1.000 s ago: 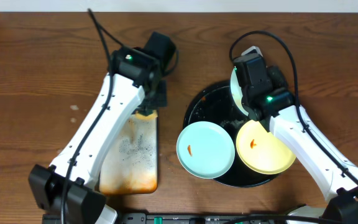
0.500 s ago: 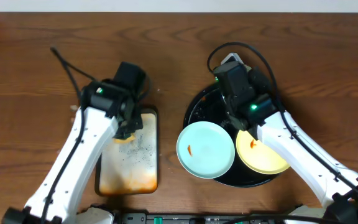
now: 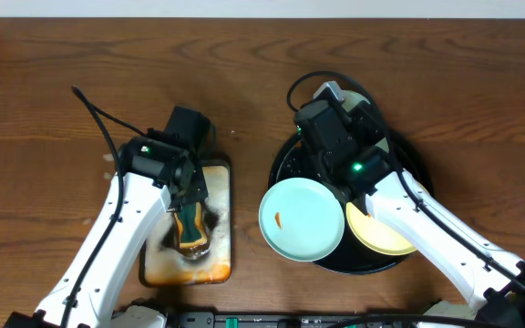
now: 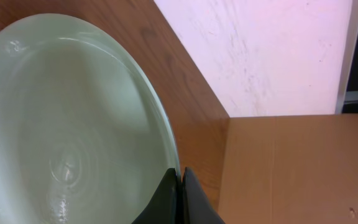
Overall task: Clean dirty plates on tray and stack at the side
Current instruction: 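Return the sponge to the soapy dish with the left gripper, then carry the green plate right and set it beside the tray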
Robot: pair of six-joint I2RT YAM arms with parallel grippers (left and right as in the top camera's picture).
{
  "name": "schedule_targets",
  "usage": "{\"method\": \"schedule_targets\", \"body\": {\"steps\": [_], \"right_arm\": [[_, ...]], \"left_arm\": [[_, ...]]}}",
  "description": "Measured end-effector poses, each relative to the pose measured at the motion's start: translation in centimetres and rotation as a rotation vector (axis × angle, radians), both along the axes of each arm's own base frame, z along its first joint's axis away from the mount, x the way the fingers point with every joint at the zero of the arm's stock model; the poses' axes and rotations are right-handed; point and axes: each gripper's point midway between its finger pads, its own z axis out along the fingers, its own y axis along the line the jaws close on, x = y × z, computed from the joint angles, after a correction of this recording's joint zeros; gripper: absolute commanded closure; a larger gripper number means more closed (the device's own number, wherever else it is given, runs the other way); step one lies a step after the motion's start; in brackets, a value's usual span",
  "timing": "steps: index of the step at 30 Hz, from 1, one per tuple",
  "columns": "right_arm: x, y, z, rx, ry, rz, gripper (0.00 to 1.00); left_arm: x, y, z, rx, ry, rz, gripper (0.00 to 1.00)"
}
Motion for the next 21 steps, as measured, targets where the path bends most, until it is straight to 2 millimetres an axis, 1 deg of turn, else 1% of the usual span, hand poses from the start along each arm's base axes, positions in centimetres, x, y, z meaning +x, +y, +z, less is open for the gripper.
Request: {"method": "schedule_targets", "body": {"steps": [3, 6, 8, 10, 12, 21], "right_arm": [[-0.01, -0.05, 0.04, -0.003, -0.001, -0.002, 0.99], [0.0, -0.08, 0.07, -0.003, -0.003, -0.004, 0.99], [0.02, -0.05, 0.09, -0.001, -0.005, -0.004, 0.99], [0.02, -0.07, 0.11, -0.002, -0.006, -0.005, 0.99], [0.03, -0.05, 0.14, -0.001, -0.008, -0.005, 0.99], [0.15, 0.37, -0.18, 0.056, -0.014, -0.003, 0.99]], "left_arm": [[-0.01, 0.02, -0.04, 0.001, 0.0, 0.001, 0.63], [0.04, 0.07, -0.02, 0.004, -0.002, 0.0, 0.49], [0.08, 0.11, -0.01, 0.007, -0.004, 0.0, 0.32], [0.12, 0.13, -0.01, 0.007, -0.006, 0.004, 0.24], [0.14, 0.16, 0.0, 0.008, -0.007, 0.006, 0.2], [0.14, 0.17, 0.0, 0.008, -0.008, 0.008, 0.16]]}}
